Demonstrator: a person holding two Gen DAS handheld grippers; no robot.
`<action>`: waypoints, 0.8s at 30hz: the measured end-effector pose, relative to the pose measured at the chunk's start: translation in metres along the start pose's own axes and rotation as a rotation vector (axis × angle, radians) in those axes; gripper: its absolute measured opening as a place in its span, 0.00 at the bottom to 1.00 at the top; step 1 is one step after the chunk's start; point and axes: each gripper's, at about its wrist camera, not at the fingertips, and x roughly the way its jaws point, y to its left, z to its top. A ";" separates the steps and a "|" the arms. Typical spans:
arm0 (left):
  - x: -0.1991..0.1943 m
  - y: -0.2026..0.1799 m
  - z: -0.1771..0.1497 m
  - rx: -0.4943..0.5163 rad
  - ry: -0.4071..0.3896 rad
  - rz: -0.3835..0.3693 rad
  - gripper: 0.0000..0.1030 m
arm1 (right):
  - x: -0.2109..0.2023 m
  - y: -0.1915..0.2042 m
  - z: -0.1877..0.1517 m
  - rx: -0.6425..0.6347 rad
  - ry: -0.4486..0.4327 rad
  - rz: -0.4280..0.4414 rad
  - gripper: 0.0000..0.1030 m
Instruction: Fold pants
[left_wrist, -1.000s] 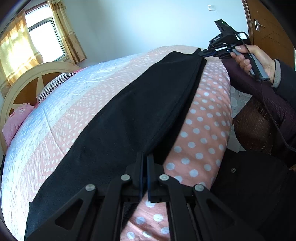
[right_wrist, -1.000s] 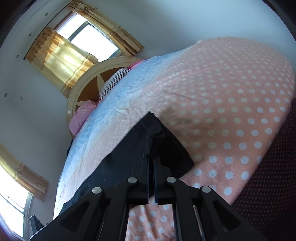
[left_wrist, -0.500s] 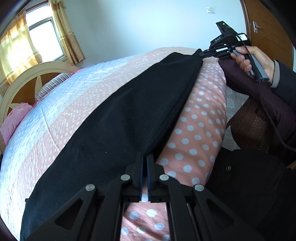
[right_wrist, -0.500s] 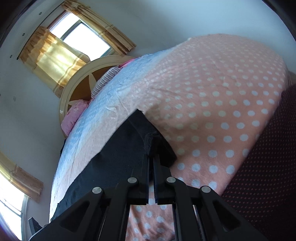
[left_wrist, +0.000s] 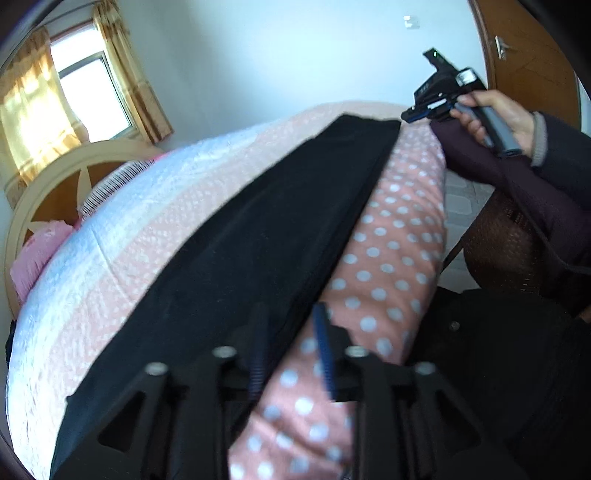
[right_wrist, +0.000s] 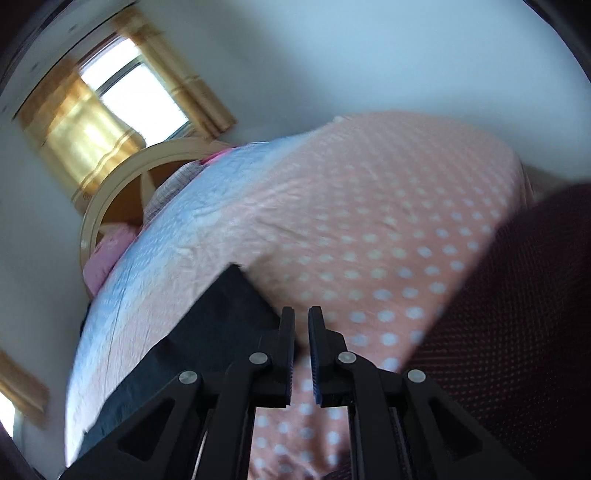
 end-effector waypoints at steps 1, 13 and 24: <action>-0.009 0.005 -0.006 -0.011 -0.012 0.020 0.49 | -0.003 0.020 -0.003 -0.056 0.008 0.033 0.08; -0.026 0.088 -0.073 -0.226 0.089 0.248 0.54 | 0.037 0.266 -0.188 -0.789 0.494 0.535 0.37; -0.040 0.094 -0.096 -0.287 0.080 0.192 0.53 | 0.032 0.313 -0.187 -0.899 0.480 0.556 0.48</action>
